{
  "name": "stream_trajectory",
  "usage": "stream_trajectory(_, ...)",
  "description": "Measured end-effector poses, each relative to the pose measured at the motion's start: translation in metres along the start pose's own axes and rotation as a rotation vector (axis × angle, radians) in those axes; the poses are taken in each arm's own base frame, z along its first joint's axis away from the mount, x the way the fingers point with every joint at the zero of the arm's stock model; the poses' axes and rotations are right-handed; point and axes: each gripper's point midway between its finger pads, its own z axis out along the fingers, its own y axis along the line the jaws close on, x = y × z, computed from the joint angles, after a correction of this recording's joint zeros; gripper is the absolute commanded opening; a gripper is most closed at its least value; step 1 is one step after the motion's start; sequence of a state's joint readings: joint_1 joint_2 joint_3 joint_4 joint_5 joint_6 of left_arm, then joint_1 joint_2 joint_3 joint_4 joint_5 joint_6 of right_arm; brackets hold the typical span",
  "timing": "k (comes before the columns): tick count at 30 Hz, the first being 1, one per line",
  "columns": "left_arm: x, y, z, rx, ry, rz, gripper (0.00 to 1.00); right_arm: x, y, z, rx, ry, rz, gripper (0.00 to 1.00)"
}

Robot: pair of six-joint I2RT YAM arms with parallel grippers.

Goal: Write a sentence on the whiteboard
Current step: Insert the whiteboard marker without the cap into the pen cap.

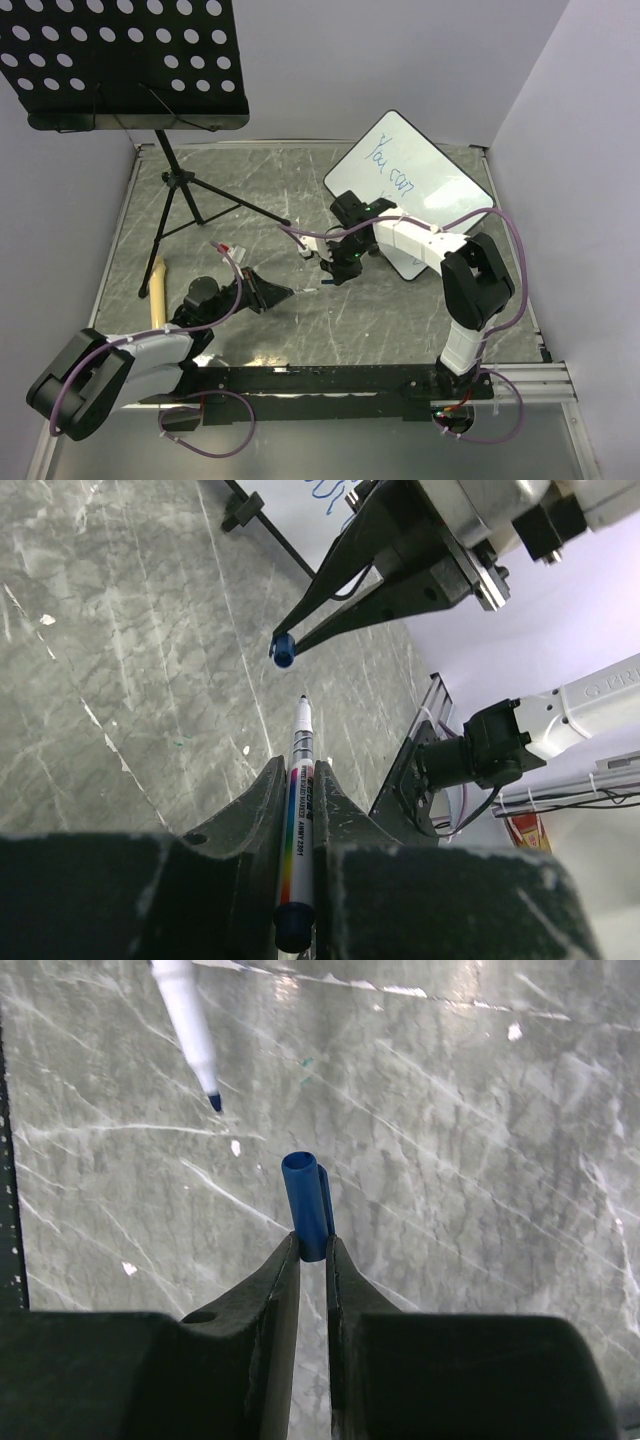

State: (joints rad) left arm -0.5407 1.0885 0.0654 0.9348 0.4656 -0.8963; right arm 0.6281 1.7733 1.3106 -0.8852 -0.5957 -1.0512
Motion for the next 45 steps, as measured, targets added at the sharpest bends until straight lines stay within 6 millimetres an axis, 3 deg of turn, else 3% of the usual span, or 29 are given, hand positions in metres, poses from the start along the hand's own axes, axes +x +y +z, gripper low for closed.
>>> stream_trajectory(23, -0.008, 0.0, 0.004, -0.01, -0.039, 0.011, 0.01, -0.01, 0.011, 0.008, -0.028, -0.002, -0.021, 0.03)
stream_trajectory(45, -0.015, -0.005, 0.004, 0.002, -0.062, 0.035, 0.01, -0.016, 0.009, 0.004, -0.024, -0.004, -0.028, 0.03)
